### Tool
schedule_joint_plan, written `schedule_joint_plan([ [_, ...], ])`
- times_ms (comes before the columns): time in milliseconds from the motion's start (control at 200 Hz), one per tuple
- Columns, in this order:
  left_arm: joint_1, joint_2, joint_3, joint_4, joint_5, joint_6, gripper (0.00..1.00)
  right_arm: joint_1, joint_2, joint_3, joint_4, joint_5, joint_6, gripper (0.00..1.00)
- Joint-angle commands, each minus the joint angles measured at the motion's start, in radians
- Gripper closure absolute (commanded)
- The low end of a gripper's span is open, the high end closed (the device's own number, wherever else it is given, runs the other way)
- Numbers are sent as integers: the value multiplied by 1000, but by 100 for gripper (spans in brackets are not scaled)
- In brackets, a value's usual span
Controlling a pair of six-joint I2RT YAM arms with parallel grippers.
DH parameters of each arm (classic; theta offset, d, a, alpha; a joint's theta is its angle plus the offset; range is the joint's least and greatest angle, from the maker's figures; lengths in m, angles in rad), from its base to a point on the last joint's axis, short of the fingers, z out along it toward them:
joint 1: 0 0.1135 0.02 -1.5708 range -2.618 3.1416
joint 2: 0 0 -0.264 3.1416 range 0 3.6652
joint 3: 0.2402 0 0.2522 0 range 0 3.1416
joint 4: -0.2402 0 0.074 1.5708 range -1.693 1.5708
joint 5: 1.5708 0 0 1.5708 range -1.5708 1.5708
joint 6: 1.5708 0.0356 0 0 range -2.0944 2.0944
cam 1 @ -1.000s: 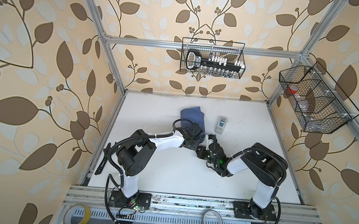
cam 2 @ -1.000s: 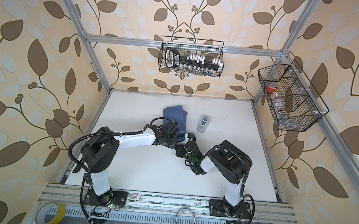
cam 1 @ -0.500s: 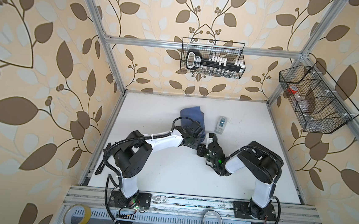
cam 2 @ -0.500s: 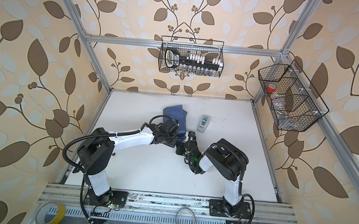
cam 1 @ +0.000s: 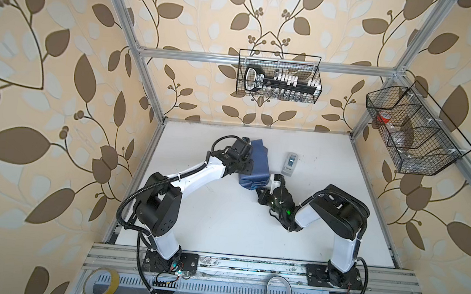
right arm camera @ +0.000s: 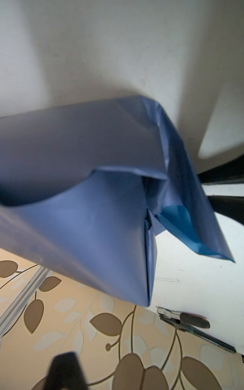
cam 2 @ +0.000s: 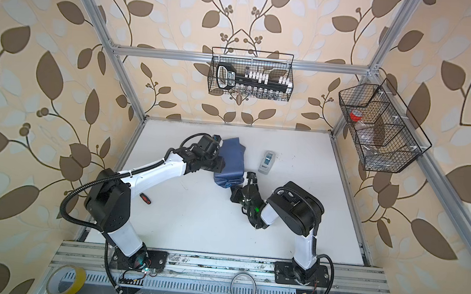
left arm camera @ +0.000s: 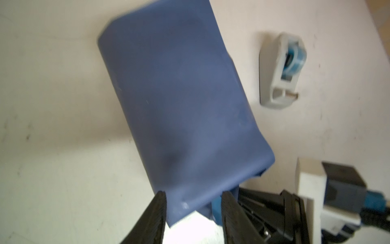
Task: Wrap a gift box in wrapping paper
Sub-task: Fifth fold the wrapping paper around the gift box.
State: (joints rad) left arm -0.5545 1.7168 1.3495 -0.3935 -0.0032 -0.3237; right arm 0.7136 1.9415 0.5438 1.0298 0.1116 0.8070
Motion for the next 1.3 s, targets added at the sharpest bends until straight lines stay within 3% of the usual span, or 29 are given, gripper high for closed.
schedule_joint_plan([
  [0, 21, 80, 111, 9, 38, 4, 60, 5, 22, -5, 44, 26, -11, 87],
  [370, 53, 440, 446, -123, 33, 94, 76, 6, 40, -3, 51, 28, -12, 88],
  [720, 52, 422, 230, -34, 62, 80, 80, 6, 71, 8, 79, 39, -27, 88],
  [1299, 23, 397, 60, 44, 47, 114, 83, -28, 93, 15, 203, 5, -95, 86],
])
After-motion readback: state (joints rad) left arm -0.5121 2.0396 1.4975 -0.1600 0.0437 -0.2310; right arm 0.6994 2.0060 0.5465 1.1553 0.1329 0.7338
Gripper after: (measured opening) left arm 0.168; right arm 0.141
